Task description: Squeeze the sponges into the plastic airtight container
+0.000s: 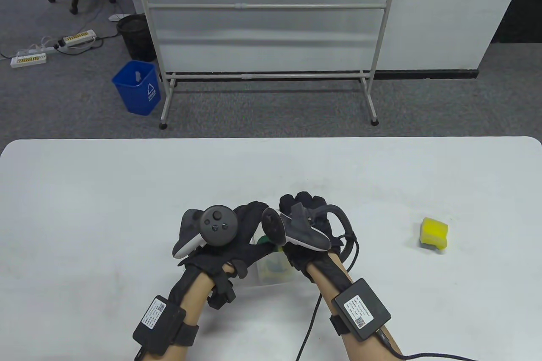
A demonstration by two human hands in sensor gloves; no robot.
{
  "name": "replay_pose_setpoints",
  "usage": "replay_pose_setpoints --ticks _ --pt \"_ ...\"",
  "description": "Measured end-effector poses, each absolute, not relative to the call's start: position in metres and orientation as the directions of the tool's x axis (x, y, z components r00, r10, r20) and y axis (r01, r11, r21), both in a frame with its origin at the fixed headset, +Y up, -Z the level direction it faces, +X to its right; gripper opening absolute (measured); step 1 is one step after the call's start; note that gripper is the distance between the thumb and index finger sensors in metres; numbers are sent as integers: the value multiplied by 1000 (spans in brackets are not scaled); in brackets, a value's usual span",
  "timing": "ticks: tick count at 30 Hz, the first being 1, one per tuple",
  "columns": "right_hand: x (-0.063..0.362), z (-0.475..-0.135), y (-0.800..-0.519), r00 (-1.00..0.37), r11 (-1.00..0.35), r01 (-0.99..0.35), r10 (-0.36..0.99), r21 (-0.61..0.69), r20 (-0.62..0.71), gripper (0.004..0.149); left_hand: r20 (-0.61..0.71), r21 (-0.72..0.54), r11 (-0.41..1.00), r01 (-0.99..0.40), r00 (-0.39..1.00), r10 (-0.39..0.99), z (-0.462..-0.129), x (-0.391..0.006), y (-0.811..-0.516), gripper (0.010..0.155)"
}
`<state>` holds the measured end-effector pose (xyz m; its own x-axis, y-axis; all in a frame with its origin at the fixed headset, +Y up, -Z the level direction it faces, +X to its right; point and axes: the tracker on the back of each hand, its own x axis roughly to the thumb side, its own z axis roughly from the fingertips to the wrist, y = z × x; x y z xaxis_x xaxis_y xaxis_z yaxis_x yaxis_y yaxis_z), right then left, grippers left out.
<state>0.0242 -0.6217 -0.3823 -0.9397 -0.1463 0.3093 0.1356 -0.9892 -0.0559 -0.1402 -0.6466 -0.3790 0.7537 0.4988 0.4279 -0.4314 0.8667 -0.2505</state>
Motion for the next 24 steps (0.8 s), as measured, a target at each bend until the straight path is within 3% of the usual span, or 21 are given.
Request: replay_pose_setpoints --ticks 5,10,17,24 --pt "26 -382 -622 -942 -990 137 -136 -18 306 51 426 -256 864 -433 752 503 -379 -140 -647 85" --pt "42 -377 -627 -940 -978 -100 33 -182 339 48 424 -258 863 -435 751 506 -379 -140 -647 85" --pt "62 -371 -626 -903 -920 -299 188 -252 387 50 420 -263 863 -431 754 505 -380 -141 -647 85" --pt "99 -357 -615 -821 -780 -544 421 -308 385 55 421 -262 868 -422 759 496 -380 -140 -647 84"
